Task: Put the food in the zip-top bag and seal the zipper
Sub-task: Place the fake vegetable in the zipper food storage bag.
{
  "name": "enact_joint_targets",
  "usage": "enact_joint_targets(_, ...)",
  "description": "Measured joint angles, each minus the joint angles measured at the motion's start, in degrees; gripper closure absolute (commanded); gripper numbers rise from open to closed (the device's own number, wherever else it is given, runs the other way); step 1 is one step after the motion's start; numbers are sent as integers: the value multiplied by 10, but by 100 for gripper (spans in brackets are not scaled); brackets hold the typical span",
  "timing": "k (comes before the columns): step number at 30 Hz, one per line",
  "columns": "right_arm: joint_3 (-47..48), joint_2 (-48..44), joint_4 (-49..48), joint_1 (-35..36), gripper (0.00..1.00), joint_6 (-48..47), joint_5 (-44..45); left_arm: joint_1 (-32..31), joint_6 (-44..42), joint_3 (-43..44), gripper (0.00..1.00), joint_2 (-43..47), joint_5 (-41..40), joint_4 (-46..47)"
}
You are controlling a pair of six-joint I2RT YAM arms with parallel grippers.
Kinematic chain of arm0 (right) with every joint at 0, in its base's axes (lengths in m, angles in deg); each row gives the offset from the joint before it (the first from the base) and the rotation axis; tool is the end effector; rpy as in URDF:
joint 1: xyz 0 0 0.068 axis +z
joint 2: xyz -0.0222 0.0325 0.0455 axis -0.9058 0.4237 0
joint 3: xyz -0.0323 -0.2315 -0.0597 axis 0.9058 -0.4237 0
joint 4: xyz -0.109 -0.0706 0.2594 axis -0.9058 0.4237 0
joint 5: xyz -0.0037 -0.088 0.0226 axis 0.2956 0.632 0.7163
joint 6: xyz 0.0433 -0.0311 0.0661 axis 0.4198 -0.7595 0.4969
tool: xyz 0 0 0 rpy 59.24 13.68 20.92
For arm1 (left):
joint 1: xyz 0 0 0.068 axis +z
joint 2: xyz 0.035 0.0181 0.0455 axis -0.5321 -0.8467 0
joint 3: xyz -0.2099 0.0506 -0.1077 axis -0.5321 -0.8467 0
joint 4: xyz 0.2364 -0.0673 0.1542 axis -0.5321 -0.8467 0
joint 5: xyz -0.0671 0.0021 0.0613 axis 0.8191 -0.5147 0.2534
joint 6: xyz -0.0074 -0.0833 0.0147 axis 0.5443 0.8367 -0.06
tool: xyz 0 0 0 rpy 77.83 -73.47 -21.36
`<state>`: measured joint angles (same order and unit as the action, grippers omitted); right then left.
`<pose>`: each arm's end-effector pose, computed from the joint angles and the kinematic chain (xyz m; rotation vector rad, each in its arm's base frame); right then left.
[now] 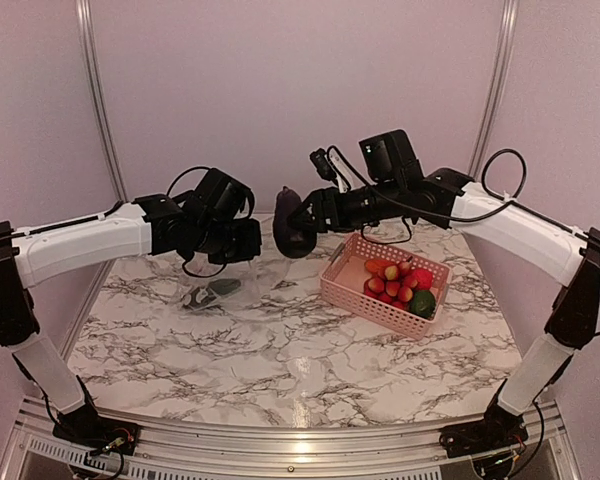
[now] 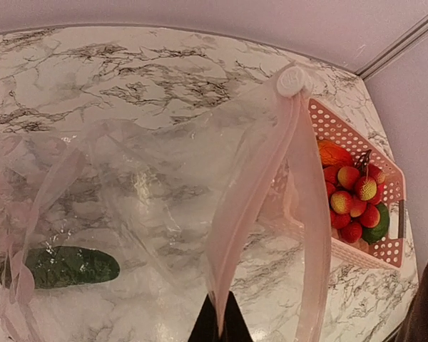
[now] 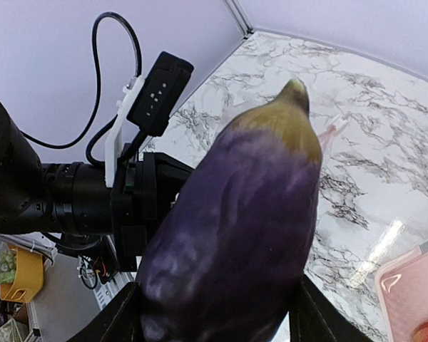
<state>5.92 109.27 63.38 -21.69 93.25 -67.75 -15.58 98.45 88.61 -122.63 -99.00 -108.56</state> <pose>0.2986 0.3211 0.3179 -0.6745 2.1608 1.0727 0.3061 -0.3127 0.2495 0.0446 2.2788 -0.5847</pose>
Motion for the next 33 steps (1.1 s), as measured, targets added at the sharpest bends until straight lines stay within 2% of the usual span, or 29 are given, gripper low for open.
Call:
enact_joint_targets(12,11,66,-77,4,55,9,28,0,43,29,100,7,24,26)
enact_joint_targets(19,11,70,-112,30,32,-9,89,4,59,29,100,24,7,25)
enact_joint_targets(27,45,91,-90,55,20,-41,92,22,78,25,100,46,0,39)
enact_joint_targets(33,61,91,-52,63,17,-54,90,32,83,13,100,70,0,52)
